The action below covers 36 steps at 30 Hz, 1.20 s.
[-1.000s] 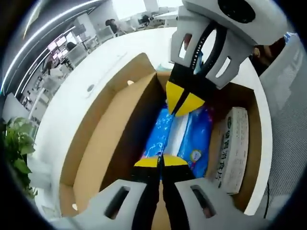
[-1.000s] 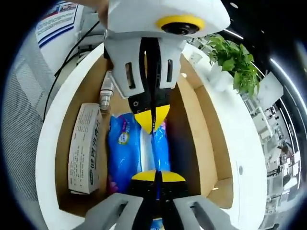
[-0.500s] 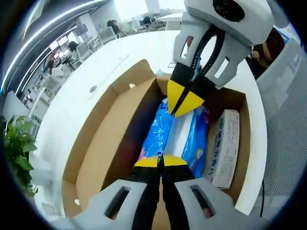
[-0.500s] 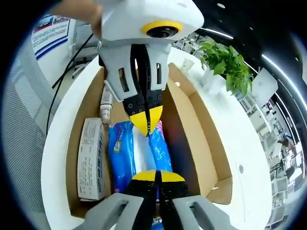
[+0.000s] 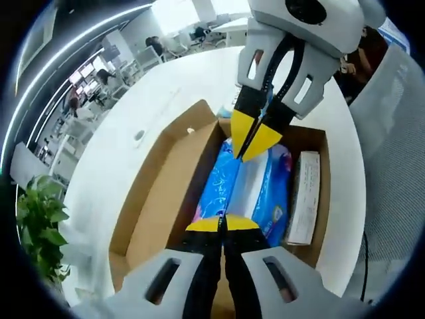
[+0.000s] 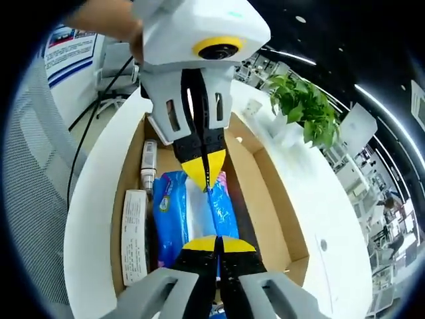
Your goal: Operate the shoe box by opening the lid, removing the specified soft item, and placing it in the target area until the item is outside and the box remains undamaged.
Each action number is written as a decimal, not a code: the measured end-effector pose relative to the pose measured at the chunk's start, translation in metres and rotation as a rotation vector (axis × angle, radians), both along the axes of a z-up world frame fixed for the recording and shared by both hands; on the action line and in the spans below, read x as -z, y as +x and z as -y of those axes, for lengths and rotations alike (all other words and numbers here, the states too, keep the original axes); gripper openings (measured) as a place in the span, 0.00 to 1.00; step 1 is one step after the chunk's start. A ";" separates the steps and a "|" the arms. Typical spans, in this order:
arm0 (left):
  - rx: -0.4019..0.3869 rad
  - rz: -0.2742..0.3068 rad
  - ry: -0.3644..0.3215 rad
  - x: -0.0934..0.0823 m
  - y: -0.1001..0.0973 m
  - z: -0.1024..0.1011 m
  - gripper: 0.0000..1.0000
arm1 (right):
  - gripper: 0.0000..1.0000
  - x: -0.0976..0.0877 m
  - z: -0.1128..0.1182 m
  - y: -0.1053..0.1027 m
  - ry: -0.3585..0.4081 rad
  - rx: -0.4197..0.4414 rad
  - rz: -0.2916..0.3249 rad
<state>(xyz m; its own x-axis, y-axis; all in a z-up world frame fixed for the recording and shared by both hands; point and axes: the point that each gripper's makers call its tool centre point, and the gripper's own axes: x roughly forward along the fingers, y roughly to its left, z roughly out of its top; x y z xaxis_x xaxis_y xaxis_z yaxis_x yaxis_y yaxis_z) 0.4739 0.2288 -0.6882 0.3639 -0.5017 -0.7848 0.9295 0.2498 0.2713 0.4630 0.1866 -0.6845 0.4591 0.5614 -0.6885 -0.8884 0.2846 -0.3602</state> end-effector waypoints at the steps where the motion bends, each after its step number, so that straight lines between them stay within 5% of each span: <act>1: 0.000 0.005 0.000 -0.002 0.000 0.000 0.00 | 0.00 -0.004 0.000 0.000 -0.003 -0.006 0.013; 21: 0.014 0.048 -0.030 -0.056 -0.002 0.013 0.00 | 0.00 -0.061 0.013 0.001 0.087 0.031 0.037; 36: 0.078 0.051 -0.045 -0.084 -0.003 0.058 0.00 | 0.00 -0.089 0.054 0.000 0.104 0.087 0.047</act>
<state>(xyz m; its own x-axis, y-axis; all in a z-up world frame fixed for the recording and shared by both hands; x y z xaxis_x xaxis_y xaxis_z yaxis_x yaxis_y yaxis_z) 0.4708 0.1711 -0.6041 0.3615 -0.5645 -0.7420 0.9318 0.1902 0.3093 0.4628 0.1322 -0.5955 0.5393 0.5856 -0.6051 -0.8417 0.3975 -0.3654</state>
